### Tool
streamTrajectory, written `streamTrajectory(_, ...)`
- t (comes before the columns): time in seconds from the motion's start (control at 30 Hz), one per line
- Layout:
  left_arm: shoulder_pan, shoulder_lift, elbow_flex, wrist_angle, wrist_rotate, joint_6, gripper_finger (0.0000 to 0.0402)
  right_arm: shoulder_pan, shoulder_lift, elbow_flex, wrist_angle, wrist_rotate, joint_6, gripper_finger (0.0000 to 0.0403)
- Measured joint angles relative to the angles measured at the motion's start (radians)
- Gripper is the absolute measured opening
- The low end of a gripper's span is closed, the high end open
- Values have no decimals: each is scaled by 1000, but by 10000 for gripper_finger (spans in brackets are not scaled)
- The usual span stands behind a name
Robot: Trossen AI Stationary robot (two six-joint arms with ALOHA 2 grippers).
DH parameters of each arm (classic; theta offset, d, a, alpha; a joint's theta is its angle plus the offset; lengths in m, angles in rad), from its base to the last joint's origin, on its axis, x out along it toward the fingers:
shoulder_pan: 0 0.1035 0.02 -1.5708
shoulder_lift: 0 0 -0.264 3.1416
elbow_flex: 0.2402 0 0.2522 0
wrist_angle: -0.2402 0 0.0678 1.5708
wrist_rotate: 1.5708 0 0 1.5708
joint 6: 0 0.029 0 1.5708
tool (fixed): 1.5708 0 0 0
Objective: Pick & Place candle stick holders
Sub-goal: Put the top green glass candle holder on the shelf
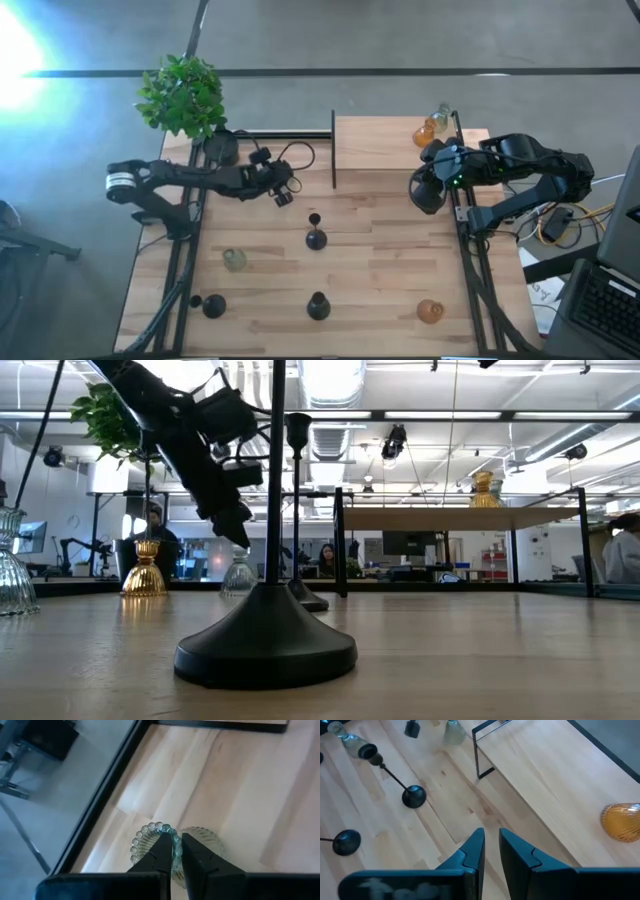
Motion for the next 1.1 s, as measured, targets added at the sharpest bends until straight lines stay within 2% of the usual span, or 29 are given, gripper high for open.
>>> streamTrajectory(0.17, 1, -76, 34, -93, 62, -45, 19, 0, 0, -2, 0, 41, -3, 52)
streamTrajectory(0.33, 1, -142, 86, -170, 62, -50, 19, 0, 0, -8, 0, 50, -9, 52)
streamTrajectory(0.57, 1, -211, 238, -314, 143, -80, 19, 0, 1, -9, 3, 54, -25, 52)
streamTrajectory(0.67, 0, -229, 314, -343, 239, -90, 19, 0, 4, -10, 10, 73, -26, 52)
streamTrajectory(0.77, 0, -236, 391, -345, 381, -92, 19, 0, 15, -10, 31, 73, -43, 52)
streamTrajectory(0.93, -5, -209, 537, -346, 599, -100, 19, 0, 44, -10, 178, 52, -102, 52)
streamTrajectory(1.1, -27, -134, 683, -357, 670, -74, 19, -6, 96, -10, 371, -6, -178, 54)
